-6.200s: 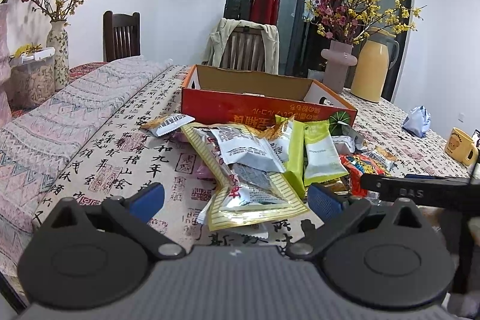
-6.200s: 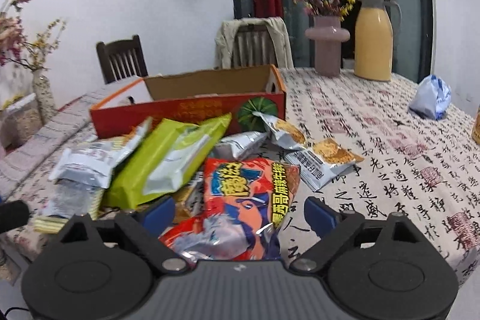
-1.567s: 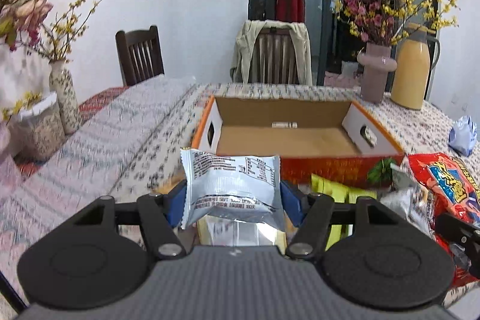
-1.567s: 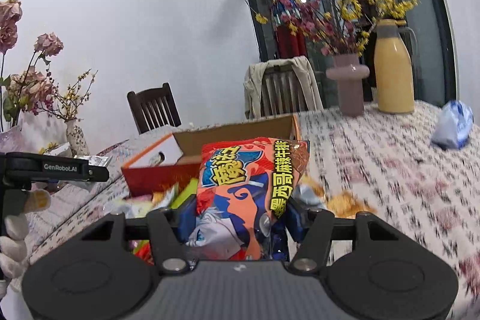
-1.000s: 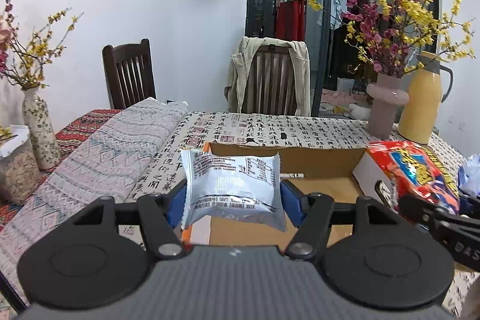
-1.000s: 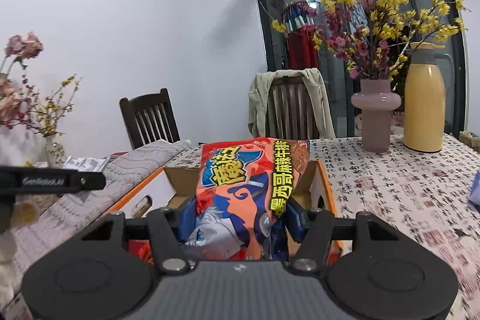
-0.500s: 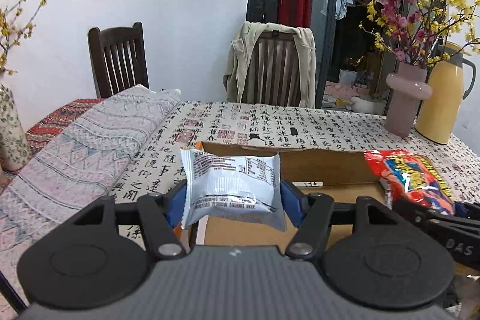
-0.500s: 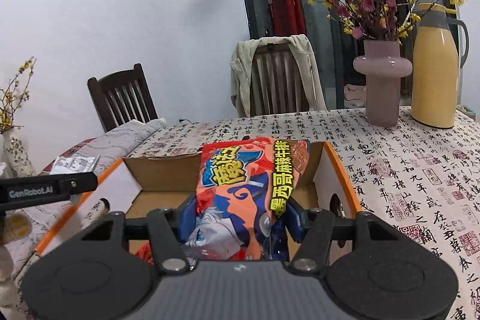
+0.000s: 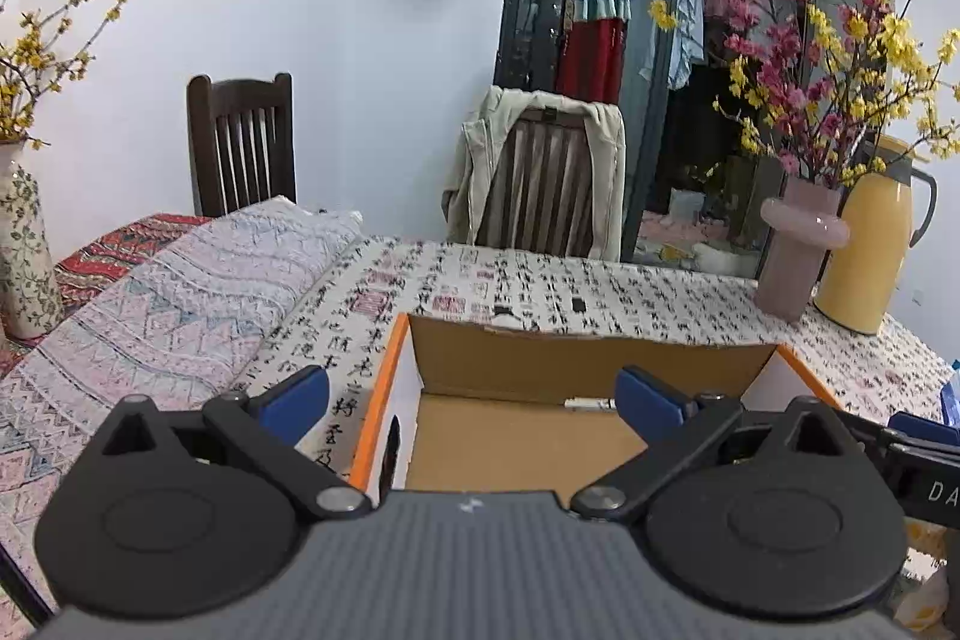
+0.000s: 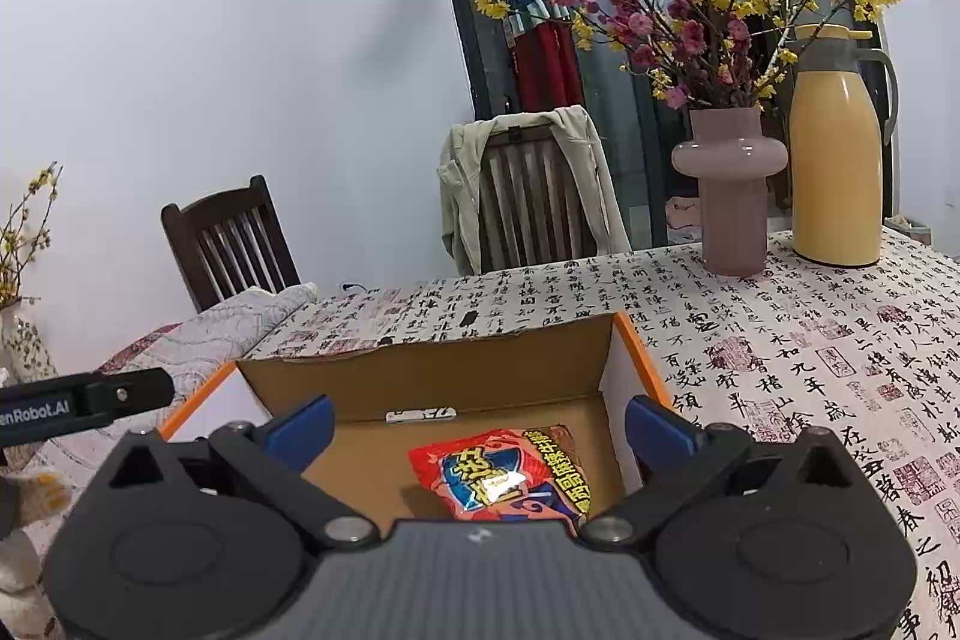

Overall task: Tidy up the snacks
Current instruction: 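Open both grippers to drop the packets into the box, then grasp the silver-and-yellow wafer packet with the left gripper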

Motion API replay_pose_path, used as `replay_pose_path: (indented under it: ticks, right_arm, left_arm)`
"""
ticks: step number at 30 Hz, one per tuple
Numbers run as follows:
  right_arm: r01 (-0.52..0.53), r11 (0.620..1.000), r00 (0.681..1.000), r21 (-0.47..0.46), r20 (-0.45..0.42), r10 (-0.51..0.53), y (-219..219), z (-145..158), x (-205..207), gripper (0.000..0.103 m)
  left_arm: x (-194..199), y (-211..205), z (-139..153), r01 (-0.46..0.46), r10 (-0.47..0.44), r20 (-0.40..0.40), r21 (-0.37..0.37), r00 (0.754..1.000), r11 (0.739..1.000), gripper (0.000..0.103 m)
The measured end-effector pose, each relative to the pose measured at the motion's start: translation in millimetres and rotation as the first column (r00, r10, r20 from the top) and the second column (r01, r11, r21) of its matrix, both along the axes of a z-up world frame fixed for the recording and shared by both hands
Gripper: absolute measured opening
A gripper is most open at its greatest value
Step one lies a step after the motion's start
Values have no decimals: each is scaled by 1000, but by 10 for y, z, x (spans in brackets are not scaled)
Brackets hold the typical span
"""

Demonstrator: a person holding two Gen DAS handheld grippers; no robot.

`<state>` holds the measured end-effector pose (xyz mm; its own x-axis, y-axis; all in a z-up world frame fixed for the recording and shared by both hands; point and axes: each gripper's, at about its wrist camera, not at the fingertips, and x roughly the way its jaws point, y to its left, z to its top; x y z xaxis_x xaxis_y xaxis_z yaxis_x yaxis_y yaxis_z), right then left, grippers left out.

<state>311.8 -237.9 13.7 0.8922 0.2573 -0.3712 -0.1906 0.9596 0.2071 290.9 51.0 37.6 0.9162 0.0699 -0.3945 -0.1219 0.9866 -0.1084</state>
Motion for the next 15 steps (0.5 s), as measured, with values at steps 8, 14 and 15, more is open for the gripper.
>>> replay_pose_path:
  ticks: [8, 14, 15]
  right_arm:
    - [-13, 1000, 997, 2, 76, 13, -14, 239, -305, 103]
    - [-34, 999, 993, -17, 116, 36, -35, 375, -669, 103]
    - [-38, 999, 992, -20, 120, 40, -41, 386, -740, 103]
  left_arm:
    - [-280, -46, 227, 12, -13, 45, 13, 999, 1000, 103]
    - [-562, -83, 313, 19, -21, 48, 43, 999, 999, 103]
    - [-633, -87, 322, 22, -24, 48, 45, 999, 999, 103]
